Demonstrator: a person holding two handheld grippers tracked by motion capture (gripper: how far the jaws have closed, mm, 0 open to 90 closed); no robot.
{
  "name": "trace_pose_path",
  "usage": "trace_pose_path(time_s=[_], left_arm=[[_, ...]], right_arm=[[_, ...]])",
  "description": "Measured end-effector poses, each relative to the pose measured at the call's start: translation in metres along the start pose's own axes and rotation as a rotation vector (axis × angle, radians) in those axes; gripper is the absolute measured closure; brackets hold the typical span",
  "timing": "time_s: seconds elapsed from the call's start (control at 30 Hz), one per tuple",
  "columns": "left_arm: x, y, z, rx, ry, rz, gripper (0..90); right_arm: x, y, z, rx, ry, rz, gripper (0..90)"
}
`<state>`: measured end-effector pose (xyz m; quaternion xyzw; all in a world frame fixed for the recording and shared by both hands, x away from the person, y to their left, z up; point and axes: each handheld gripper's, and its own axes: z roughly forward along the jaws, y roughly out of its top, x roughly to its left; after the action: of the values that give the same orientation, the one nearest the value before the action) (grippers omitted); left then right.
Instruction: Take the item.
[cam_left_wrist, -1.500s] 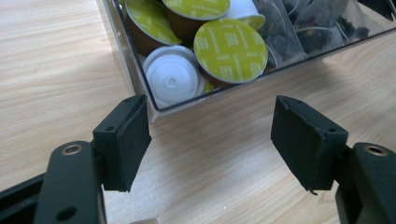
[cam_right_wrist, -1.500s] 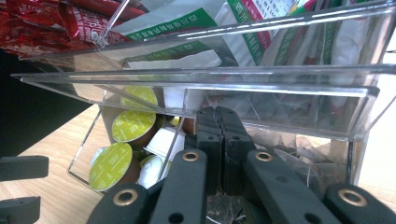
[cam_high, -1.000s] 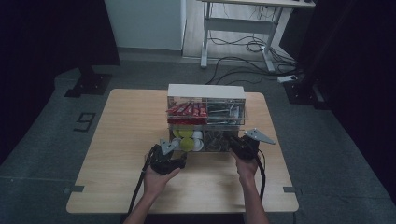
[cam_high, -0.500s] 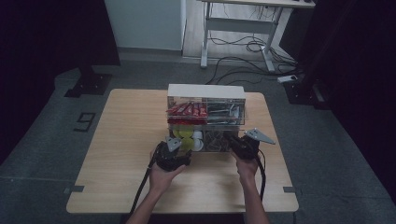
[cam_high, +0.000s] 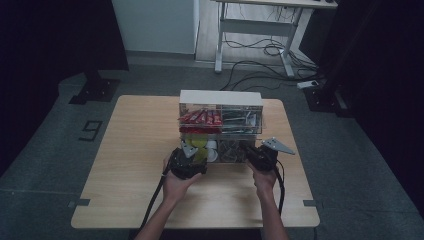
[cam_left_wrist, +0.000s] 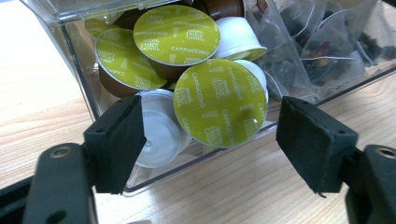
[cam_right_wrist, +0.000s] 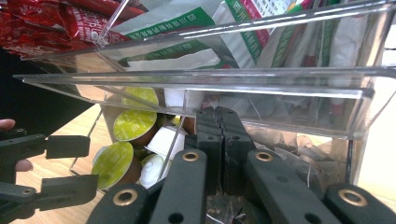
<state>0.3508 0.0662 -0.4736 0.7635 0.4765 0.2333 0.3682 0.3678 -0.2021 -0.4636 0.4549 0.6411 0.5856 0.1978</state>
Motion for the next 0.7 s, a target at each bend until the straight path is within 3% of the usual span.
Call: trace_pose_path(time_s=[0.17, 0.7], left_arm=[[-0.001, 0.003, 0.007, 0.005, 0.021, 0.005, 21.5], [-0.003, 0.006, 0.021, 0.002, 0.034, 0.028, 21.0]], right_arm=[[0.0, 0.0, 0.0, 0.0, 0.001, 0.001, 87.9], [-0.001, 0.0, 0.0, 0.001, 0.001, 0.006, 87.8]])
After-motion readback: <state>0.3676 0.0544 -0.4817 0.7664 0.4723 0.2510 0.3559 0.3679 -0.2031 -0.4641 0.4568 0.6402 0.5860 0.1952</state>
